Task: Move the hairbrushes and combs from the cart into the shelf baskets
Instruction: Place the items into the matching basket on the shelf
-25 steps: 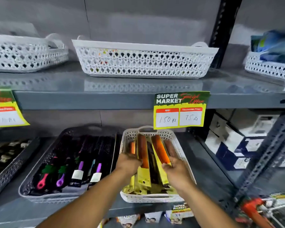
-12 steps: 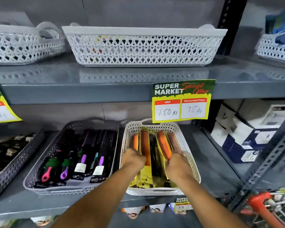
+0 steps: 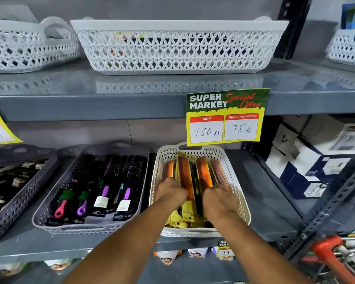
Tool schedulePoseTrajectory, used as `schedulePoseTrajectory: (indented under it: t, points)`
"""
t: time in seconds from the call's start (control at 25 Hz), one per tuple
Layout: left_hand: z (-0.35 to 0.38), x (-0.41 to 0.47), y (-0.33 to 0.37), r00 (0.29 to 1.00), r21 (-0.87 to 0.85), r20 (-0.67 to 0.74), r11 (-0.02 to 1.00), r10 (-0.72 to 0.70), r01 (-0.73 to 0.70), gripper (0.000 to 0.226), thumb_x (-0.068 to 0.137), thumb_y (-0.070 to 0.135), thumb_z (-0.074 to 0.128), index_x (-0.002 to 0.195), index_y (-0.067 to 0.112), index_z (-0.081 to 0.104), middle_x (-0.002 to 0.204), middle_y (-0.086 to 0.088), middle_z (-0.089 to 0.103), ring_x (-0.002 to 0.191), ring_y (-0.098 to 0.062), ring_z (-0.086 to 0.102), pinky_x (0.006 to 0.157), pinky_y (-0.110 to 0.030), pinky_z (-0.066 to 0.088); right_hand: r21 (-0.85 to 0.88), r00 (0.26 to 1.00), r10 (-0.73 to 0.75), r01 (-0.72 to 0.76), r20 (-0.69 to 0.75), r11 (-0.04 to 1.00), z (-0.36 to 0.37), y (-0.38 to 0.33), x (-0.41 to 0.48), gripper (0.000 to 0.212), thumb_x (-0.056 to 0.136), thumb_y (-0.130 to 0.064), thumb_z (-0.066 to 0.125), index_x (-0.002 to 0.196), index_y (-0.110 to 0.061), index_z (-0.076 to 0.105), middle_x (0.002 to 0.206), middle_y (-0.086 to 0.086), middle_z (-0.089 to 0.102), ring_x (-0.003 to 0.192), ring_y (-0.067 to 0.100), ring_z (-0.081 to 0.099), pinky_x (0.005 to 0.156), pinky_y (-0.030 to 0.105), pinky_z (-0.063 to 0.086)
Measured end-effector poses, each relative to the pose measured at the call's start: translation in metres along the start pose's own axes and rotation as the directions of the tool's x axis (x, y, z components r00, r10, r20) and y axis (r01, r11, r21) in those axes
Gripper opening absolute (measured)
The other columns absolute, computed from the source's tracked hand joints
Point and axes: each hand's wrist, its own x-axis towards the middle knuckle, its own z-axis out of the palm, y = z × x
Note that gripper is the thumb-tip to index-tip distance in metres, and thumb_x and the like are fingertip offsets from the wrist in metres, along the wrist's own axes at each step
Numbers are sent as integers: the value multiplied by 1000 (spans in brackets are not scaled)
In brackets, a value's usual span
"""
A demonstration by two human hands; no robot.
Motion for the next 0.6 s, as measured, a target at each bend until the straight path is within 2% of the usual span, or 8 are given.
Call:
schedulePoseTrajectory:
  t: [0.08,0.24,0.4,0.44,0.52,0.56,0.6]
  points:
    - [2,1,0,1000,2,-9,1000,-8,8,17,72,15,68,60,18,55,64,-3,62,60,-18,66,54,-25,56,-50,1000,-7,7,-2,999,3,-1,1,25,83,-9,54,103,-12,69,106,7,68,93,30,68,69,35,49]
    - [2,4,-2,1000,4,-14,1000,-5,5,19,73,18,70,60,17,56,61,-2,61,52,-14,63,42,-18,46,-103,1000,8,-8,-7,995,6,-5,1,22,81,-11,57,98,-13,70,100,7,72,92,29,67,64,34,41]
    - [1,5,1,999,41,-51,999,-3,6,24,75,21,73,63,18,52,64,0,51,53,-9,54,38,-18,38,-46,1000,4,-6,-25,999,2,-3,4,29,78,-6,60,106,-9,67,108,8,64,98,32,63,68,38,49]
    - [0,5,1,999,40,-49,999,-3,5,24,76,23,73,64,18,53,64,0,52,55,-8,54,40,-18,39,-30,1000,6,-7,-29,1000,2,-1,5,30,77,-5,60,106,-10,66,109,8,64,98,32,64,68,38,49]
    - [1,5,1,1000,74,-30,997,2,1,24,79,27,71,65,17,55,63,-1,53,71,-8,57,52,-20,45,20,999,0,1,-49,1000,0,3,3,29,76,-3,59,103,-10,67,106,8,67,96,32,65,69,38,50]
    - [1,6,0,999,107,-31,994,18,-15,25,82,28,69,66,16,54,63,0,50,78,-7,53,59,-21,45,40,998,-9,12,-67,999,1,6,2,28,76,-3,58,101,-9,68,104,9,68,93,32,66,68,38,51]
    - [1,7,-2,999,107,-36,994,32,-28,25,83,26,69,66,16,53,65,1,45,78,-8,52,62,-23,44,44,996,-23,27,-82,999,1,8,0,27,76,-2,58,101,-9,68,102,10,68,91,32,66,69,39,52]
